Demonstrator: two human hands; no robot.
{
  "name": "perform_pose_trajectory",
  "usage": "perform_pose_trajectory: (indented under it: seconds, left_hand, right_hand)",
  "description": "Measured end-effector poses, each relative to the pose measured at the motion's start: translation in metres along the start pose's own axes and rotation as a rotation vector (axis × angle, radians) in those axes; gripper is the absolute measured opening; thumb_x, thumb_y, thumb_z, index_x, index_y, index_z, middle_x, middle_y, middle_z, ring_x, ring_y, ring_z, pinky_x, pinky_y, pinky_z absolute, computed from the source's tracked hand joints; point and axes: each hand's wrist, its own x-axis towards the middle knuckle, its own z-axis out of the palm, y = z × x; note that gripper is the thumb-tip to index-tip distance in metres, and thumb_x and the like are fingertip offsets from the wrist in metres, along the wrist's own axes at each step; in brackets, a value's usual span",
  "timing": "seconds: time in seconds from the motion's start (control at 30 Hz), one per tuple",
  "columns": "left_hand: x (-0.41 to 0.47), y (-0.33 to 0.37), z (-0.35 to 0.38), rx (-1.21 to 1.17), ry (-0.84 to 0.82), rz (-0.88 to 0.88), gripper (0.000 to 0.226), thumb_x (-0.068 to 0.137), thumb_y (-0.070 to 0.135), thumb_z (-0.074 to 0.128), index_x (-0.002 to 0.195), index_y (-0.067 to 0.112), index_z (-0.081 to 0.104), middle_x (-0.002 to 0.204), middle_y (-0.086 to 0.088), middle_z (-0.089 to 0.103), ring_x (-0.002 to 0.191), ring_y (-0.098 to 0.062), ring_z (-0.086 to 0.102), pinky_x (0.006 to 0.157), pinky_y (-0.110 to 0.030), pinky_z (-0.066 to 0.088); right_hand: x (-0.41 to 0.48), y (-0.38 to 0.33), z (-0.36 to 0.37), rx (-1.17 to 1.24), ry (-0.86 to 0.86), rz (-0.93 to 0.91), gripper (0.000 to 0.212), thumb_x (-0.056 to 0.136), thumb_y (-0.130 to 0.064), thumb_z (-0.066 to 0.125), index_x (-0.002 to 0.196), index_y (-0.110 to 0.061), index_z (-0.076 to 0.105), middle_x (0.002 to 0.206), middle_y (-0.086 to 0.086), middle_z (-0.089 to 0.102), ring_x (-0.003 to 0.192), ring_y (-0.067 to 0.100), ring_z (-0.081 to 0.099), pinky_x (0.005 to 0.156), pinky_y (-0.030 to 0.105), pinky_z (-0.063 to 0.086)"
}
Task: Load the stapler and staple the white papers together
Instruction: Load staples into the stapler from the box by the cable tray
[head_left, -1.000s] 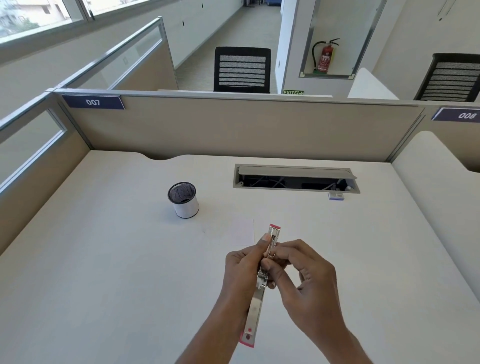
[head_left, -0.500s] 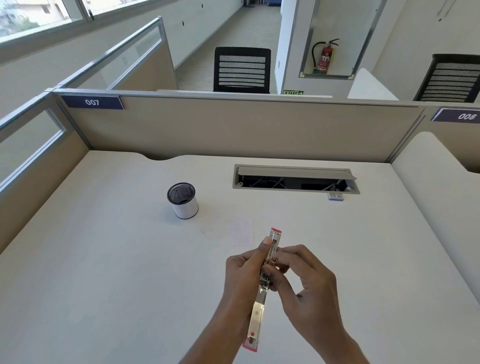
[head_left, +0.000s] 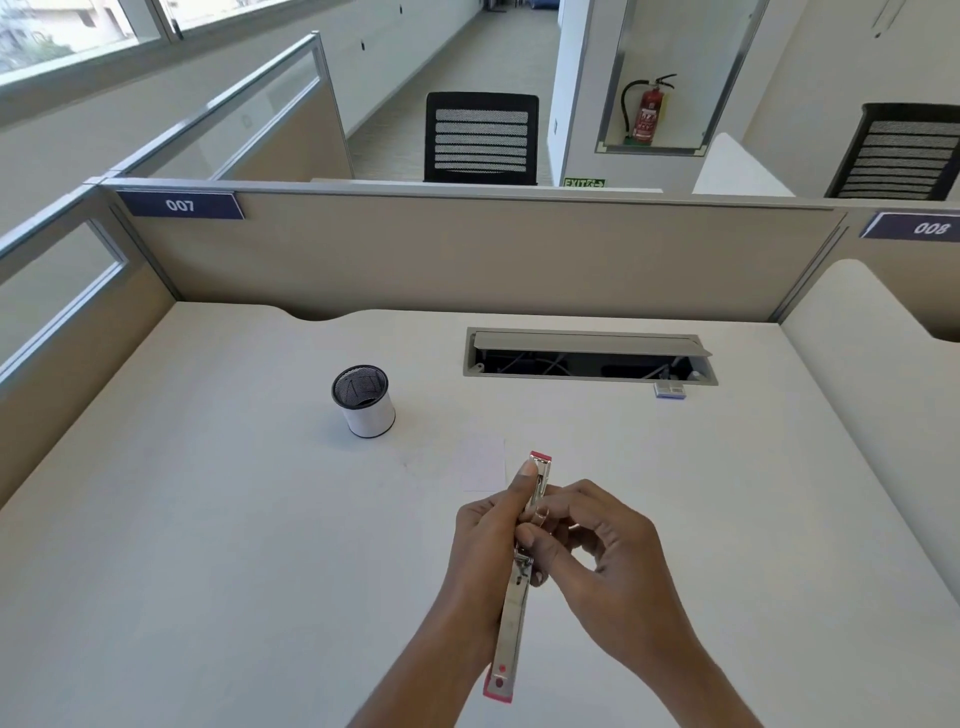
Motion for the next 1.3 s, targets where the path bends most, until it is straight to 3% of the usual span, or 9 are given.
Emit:
perform_pose_trajectory:
  seconds: [0.1, 0.2, 0.3, 0.53, 0.8, 0.9, 1.07, 1.13, 1.3]
  left_hand:
    - [0.002, -0.001, -0.001, 0.007, 0.014, 0.016, 0.048, 0.096, 0.036, 0.064, 0.059, 0.005, 0.058, 0.05, -0.006, 0.048, 0.045, -0.016, 0.045, 0.043, -0.022, 0.036]
    - [0.002, 0.0, -0.002, 0.005, 0.01, 0.031, 0.047, 0.096, 0.035, 0.064, 0.078, -0.008, 0.066, 0.049, -0.005, 0.049, 0.044, -0.016, 0.046, 0.043, -0.021, 0.036]
    - [0.002, -0.002, -0.002, 0.008, 0.022, 0.032, 0.056, 0.096, 0.037, 0.064, 0.088, -0.018, 0.066, 0.05, -0.005, 0.051, 0.046, -0.017, 0.046, 0.043, -0.022, 0.036]
    - [0.0, -0.002, 0.0, 0.069, 0.042, 0.031, 0.044, 0.096, 0.039, 0.064, 0.073, 0.004, 0.078, 0.049, -0.003, 0.055, 0.044, -0.015, 0.048, 0.045, -0.023, 0.038]
    - [0.001, -0.001, 0.0, 0.045, 0.026, 0.017, 0.043, 0.096, 0.039, 0.063, 0.073, 0.006, 0.078, 0.052, -0.006, 0.059, 0.047, -0.017, 0.055, 0.044, -0.022, 0.04]
    - [0.002, 0.001, -0.001, -0.017, 0.013, -0.021, 0.043, 0.095, 0.04, 0.066, 0.08, 0.001, 0.077, 0.061, -0.01, 0.06, 0.053, -0.019, 0.059, 0.047, -0.022, 0.041]
    - [0.004, 0.001, -0.003, 0.029, 0.065, -0.041, 0.045, 0.095, 0.037, 0.066, 0.063, 0.005, 0.069, 0.051, -0.007, 0.045, 0.043, -0.018, 0.043, 0.043, -0.022, 0.038]
    - [0.005, 0.001, -0.002, 0.008, 0.063, -0.052, 0.043, 0.095, 0.033, 0.064, 0.071, -0.003, 0.072, 0.054, -0.01, 0.049, 0.041, -0.02, 0.045, 0.043, -0.023, 0.038]
    - [0.008, -0.001, -0.002, -0.028, 0.049, -0.067, 0.036, 0.094, 0.025, 0.058, 0.078, -0.001, 0.077, 0.059, -0.009, 0.053, 0.043, -0.02, 0.045, 0.046, -0.024, 0.038]
  right_hand:
    - [-0.002, -0.001, 0.003, -0.193, 0.021, -0.118, 0.014, 0.087, -0.003, 0.075, 0.085, -0.017, 0.073, 0.081, -0.01, 0.063, 0.066, 0.011, 0.066, 0.062, 0.023, 0.053]
    - [-0.004, 0.001, 0.005, -0.292, 0.06, -0.196, 0.011, 0.087, -0.005, 0.074, 0.09, -0.015, 0.076, 0.084, -0.01, 0.064, 0.071, 0.005, 0.063, 0.065, 0.012, 0.048]
    - [-0.006, 0.005, 0.005, -0.316, 0.08, -0.235, 0.012, 0.087, -0.005, 0.073, 0.095, -0.012, 0.077, 0.087, -0.006, 0.065, 0.075, 0.004, 0.064, 0.065, 0.014, 0.05]
    - [-0.01, 0.013, 0.005, -0.363, 0.111, -0.318, 0.014, 0.088, -0.005, 0.07, 0.1, -0.006, 0.076, 0.091, -0.002, 0.066, 0.079, 0.005, 0.064, 0.064, 0.021, 0.054]
    - [-0.011, 0.014, 0.003, -0.293, 0.122, -0.292, 0.013, 0.085, -0.006, 0.073, 0.097, -0.009, 0.077, 0.091, -0.006, 0.068, 0.082, 0.004, 0.066, 0.071, 0.012, 0.052]
    - [-0.005, 0.011, -0.004, -0.188, 0.076, -0.209, 0.015, 0.085, -0.011, 0.079, 0.098, -0.018, 0.079, 0.092, -0.013, 0.068, 0.078, 0.01, 0.069, 0.071, 0.019, 0.054]
    - [0.007, 0.006, -0.015, -0.084, 0.044, -0.168, 0.03, 0.085, -0.03, 0.08, 0.113, -0.022, 0.074, 0.099, -0.007, 0.069, 0.075, 0.022, 0.067, 0.072, 0.034, 0.056]
    - [0.013, 0.006, -0.019, -0.119, 0.074, -0.182, 0.026, 0.092, -0.025, 0.074, 0.117, -0.02, 0.073, 0.101, -0.008, 0.07, 0.078, 0.019, 0.068, 0.074, 0.029, 0.056]
    - [0.022, 0.014, -0.019, -0.375, 0.15, -0.237, 0.03, 0.092, -0.002, 0.07, 0.119, -0.014, 0.073, 0.103, -0.006, 0.068, 0.085, 0.008, 0.07, 0.077, 0.019, 0.055]
